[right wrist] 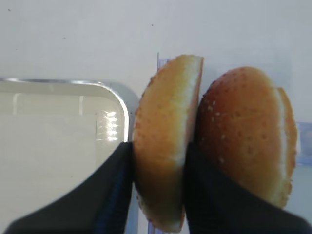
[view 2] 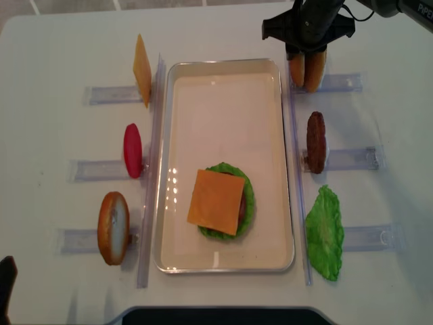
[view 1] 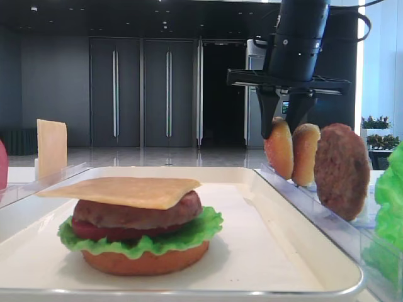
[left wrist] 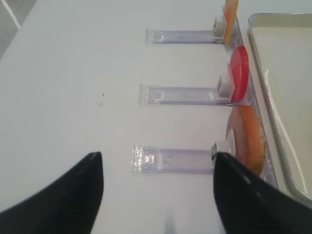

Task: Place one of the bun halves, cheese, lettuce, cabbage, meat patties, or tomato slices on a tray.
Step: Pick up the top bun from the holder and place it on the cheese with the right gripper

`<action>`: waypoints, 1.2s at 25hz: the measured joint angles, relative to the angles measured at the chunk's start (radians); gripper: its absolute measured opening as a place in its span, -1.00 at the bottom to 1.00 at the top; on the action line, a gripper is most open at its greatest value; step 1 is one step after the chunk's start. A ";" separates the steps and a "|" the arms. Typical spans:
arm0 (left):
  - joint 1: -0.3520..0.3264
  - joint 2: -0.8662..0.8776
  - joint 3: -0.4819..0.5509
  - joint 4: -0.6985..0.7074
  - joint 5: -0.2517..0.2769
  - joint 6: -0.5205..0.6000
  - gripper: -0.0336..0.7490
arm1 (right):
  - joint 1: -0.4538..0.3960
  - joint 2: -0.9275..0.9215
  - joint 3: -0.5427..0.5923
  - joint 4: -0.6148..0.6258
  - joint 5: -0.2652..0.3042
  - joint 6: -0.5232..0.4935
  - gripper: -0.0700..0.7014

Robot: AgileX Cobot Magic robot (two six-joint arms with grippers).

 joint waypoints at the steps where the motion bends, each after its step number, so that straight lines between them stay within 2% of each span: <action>1: 0.000 0.000 0.000 0.000 0.000 0.000 0.45 | 0.000 -0.005 0.000 0.002 0.001 0.000 -0.17; 7: 0.000 0.000 0.000 0.000 0.000 0.000 0.45 | 0.000 -0.074 0.000 0.039 0.016 -0.006 -0.17; 11: 0.000 0.000 0.000 0.000 0.000 0.000 0.45 | 0.000 -0.111 0.000 0.097 0.050 -0.023 -0.17; 19: 0.000 0.000 0.000 0.000 0.000 0.000 0.45 | 0.022 -0.218 0.005 0.238 0.224 -0.128 -0.17; 21: 0.000 0.000 0.000 0.000 0.000 0.000 0.45 | 0.038 -0.249 0.029 0.288 0.241 -0.172 -0.17; 24: 0.000 0.000 0.000 0.000 0.000 0.000 0.45 | 0.050 -0.314 0.108 0.422 0.209 -0.260 -0.18; 27: 0.000 0.000 0.000 0.000 0.000 0.000 0.45 | 0.059 -0.399 0.220 0.569 0.134 -0.349 -0.18; 30: 0.000 0.000 0.000 0.000 0.000 0.000 0.45 | 0.075 -0.495 0.329 0.633 0.070 -0.383 -0.18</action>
